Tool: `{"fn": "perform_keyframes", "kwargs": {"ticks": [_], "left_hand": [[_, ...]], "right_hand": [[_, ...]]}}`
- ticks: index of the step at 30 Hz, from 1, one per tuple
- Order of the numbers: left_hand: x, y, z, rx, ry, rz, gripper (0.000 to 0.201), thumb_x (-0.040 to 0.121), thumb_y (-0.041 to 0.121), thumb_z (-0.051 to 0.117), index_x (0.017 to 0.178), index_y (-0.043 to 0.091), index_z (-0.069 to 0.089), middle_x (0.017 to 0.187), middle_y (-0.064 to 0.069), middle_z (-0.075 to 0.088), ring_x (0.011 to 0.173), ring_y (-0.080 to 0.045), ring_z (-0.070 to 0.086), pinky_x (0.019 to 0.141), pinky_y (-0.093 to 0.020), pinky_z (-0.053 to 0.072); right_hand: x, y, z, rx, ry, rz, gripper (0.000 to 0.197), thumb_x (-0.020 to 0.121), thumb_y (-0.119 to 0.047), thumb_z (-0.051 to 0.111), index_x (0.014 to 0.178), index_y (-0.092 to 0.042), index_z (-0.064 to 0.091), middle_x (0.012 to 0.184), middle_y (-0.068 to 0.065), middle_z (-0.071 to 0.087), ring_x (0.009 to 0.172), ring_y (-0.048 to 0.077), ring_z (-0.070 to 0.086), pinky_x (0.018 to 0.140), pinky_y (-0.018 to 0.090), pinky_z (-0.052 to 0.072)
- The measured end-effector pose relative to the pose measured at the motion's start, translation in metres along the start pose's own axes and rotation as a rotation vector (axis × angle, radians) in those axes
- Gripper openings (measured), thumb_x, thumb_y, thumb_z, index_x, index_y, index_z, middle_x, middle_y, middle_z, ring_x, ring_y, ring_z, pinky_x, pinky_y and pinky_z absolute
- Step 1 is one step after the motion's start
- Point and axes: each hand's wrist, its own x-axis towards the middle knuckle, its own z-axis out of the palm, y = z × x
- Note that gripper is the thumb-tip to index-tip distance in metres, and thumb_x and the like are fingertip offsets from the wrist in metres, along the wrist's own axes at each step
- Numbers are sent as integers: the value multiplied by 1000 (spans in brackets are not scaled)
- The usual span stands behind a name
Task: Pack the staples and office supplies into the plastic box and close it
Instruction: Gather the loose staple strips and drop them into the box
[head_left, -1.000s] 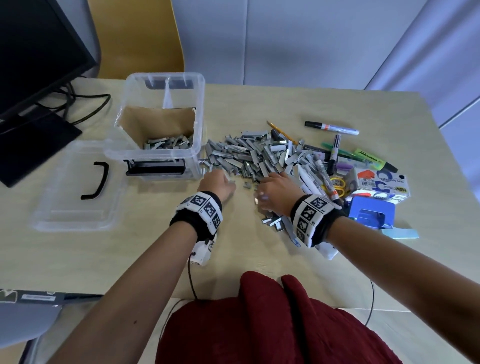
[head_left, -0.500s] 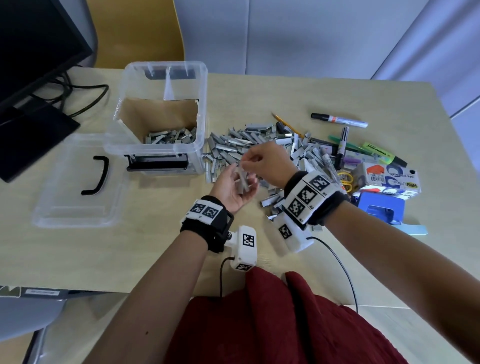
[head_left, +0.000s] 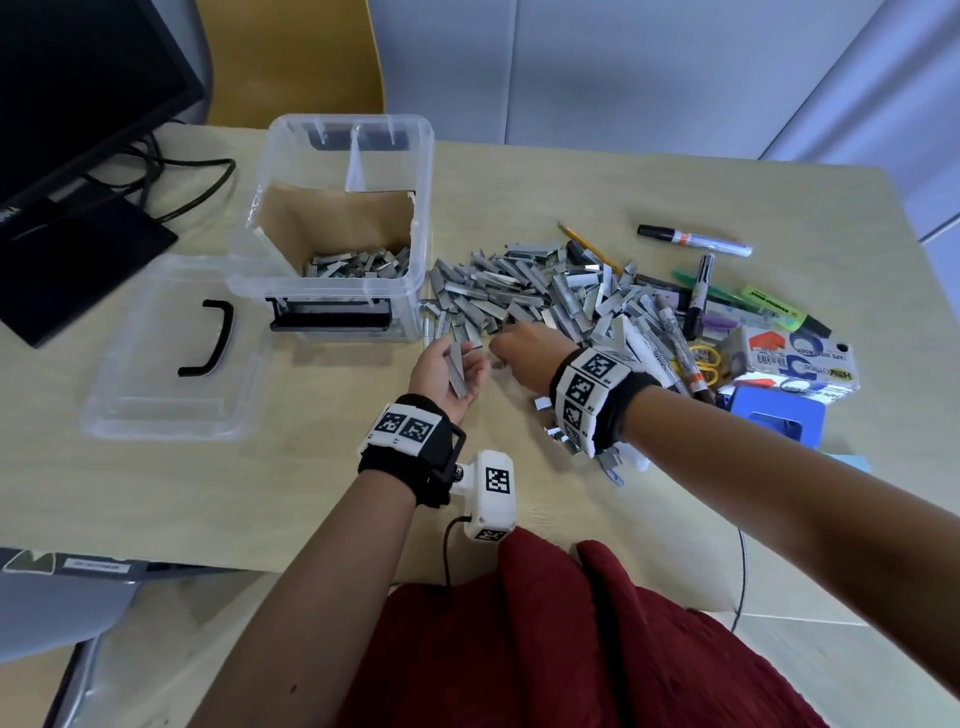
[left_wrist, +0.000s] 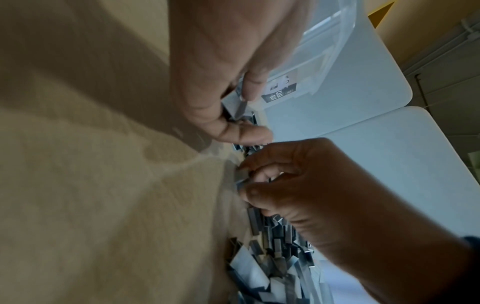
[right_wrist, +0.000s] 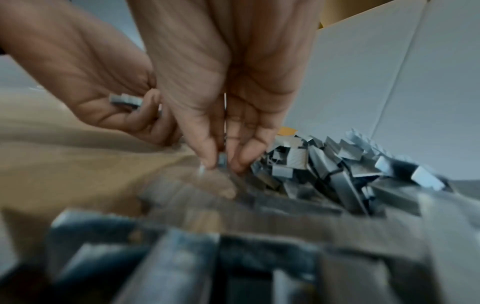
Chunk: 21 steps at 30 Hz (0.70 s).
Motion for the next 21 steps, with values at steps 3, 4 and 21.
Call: {"fn": "perform_keyframes", "kwargs": {"ticks": [3, 4, 21], "left_hand": [[0, 0, 1, -40, 1, 3, 35, 102, 25, 30, 80, 4, 47, 72, -11, 52, 40, -14, 61, 40, -17, 49], [1, 0, 1, -52, 2, 5, 35, 102, 25, 30, 80, 4, 46, 73, -12, 51, 41, -15, 62, 40, -17, 50], [-1, 10, 3, 387, -4, -7, 35, 95, 36, 49, 67, 17, 44, 42, 6, 44, 29, -4, 35, 31, -10, 22]], "right_hand": [[-1, 3, 0, 2, -37, 38, 20, 87, 2, 42, 95, -1, 61, 97, 19, 58, 92, 30, 57, 71, 32, 44], [-1, 5, -2, 45, -32, 72, 19, 87, 2, 43, 91, -1, 62, 90, 17, 57, 86, 27, 54, 67, 29, 44], [-15, 27, -16, 80, -21, 121, 19, 88, -9, 56, 104, -8, 66, 115, 8, 60, 109, 25, 55, 97, 37, 46]]}}
